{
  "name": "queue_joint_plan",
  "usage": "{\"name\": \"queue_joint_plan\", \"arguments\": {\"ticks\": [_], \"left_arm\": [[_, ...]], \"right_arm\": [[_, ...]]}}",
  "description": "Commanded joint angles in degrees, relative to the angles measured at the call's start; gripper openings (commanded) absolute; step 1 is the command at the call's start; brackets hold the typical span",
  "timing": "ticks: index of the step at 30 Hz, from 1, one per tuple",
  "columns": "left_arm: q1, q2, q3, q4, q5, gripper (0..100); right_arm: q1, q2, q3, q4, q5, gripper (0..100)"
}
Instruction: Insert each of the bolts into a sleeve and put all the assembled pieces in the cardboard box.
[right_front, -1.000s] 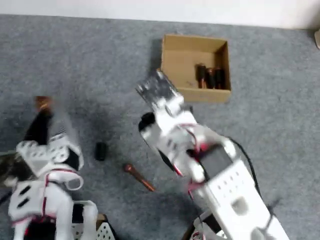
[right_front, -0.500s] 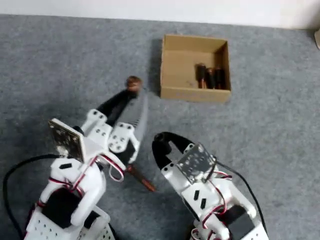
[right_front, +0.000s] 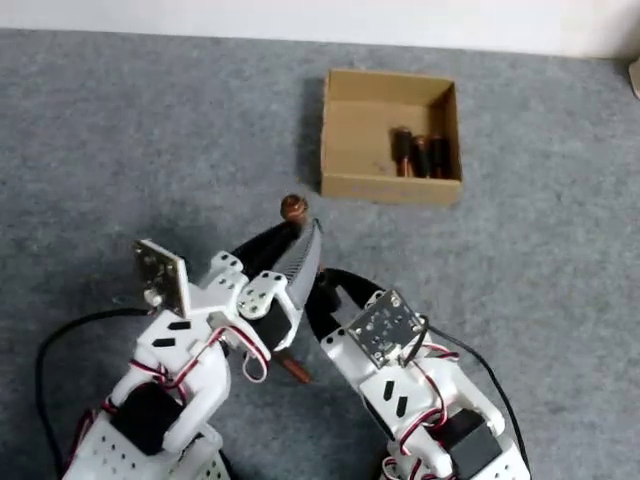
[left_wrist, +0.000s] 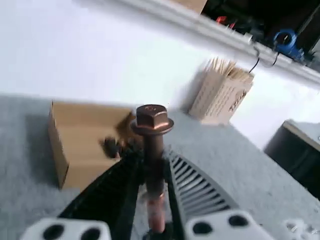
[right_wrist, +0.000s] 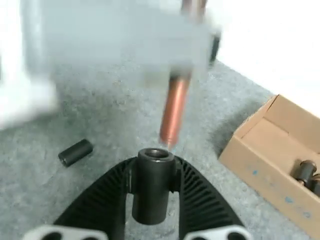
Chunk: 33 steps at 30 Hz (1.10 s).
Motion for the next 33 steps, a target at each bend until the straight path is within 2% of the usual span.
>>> {"name": "queue_joint_plan", "arguments": {"ticks": [1,9,18,29,33], "left_arm": [[1.63,-2.42,-0.04,-1.67,0.35,0],[1.71,-4.53,0.92,-1.58,0.44,0],[1.71,-4.88,5.32,-6.95,0.18,0],[1.27,-5.05,1.54,-7.12,0.35,0],[1.27,-5.05,-0.22,-7.03,0.35,0]], "right_arm": [[2.51,-0.57,-0.31,-3.82,0.7,0.5],[5.58,-0.57,-0.04,-6.73,0.7,0.5],[4.62,-0.48,0.13,-6.73,-2.46,0.5],[4.53,-0.48,0.4,-6.73,-2.46,0.5],[1.71,-0.48,0.4,-6.55,-2.46,0.5]]}}
